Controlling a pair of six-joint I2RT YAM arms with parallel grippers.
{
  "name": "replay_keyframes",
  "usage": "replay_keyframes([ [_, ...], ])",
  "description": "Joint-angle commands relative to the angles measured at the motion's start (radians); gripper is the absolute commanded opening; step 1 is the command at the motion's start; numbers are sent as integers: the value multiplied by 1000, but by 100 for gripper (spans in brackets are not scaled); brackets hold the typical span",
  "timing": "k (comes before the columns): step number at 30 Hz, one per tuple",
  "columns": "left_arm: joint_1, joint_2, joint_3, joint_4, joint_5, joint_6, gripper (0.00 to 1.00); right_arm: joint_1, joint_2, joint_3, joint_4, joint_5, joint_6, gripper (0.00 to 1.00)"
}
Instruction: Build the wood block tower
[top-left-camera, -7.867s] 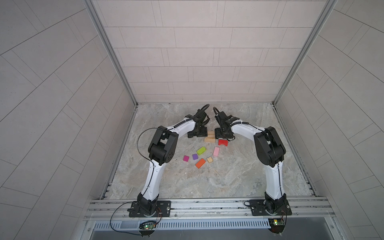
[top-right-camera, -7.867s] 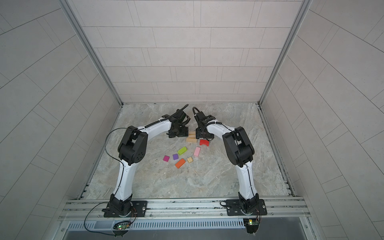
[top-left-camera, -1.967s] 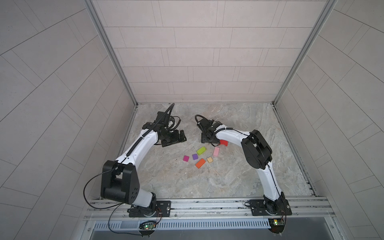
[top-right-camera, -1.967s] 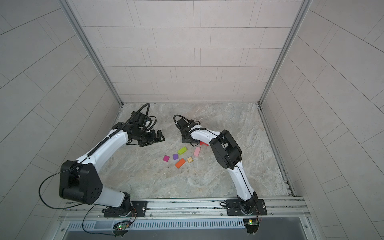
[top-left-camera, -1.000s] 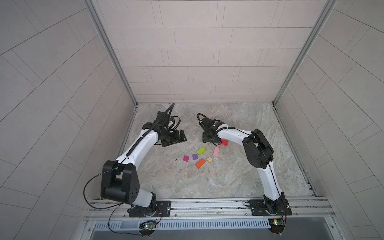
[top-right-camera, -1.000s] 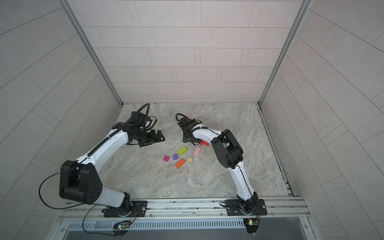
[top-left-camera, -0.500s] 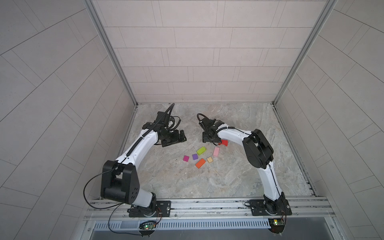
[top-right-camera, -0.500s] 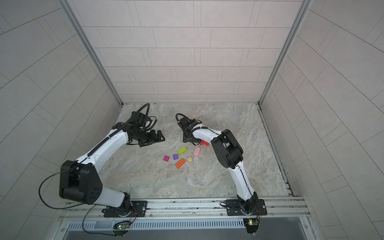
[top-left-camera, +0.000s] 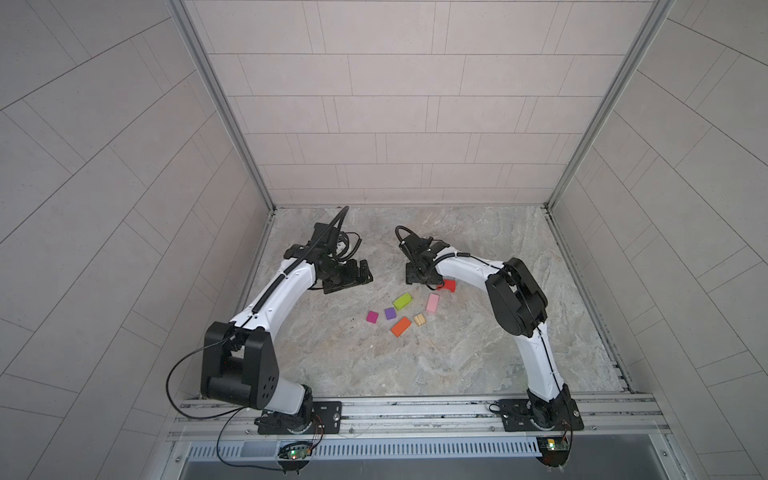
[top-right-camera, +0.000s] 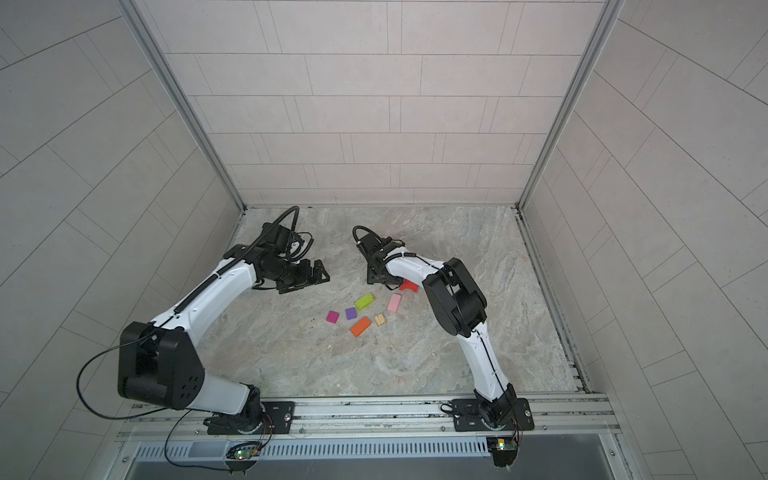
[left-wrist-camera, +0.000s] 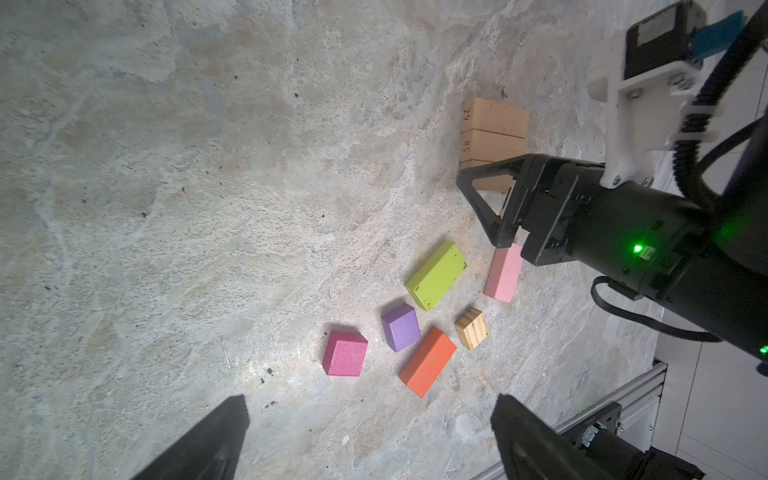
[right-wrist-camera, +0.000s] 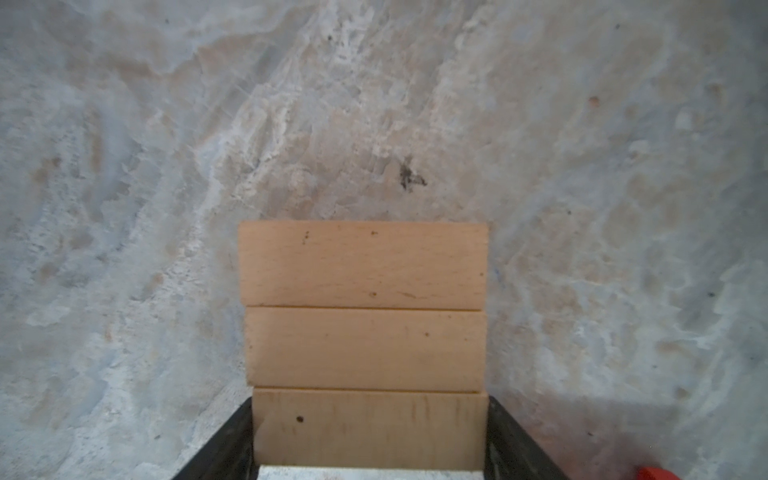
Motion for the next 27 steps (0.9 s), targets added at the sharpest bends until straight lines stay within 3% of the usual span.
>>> replay_keyframes([
  [1, 4, -24, -12, -3, -5, 7, 98, -11, 13, 2, -27, -12, 15, 75],
  [15, 4, -25, -13, -2, -7, 8, 98, -11, 18, 11, -28, -23, 9, 87],
  [27, 7, -27, -13, -3, -10, 7, 98, -6, 9, 13, -21, -37, 10, 83],
])
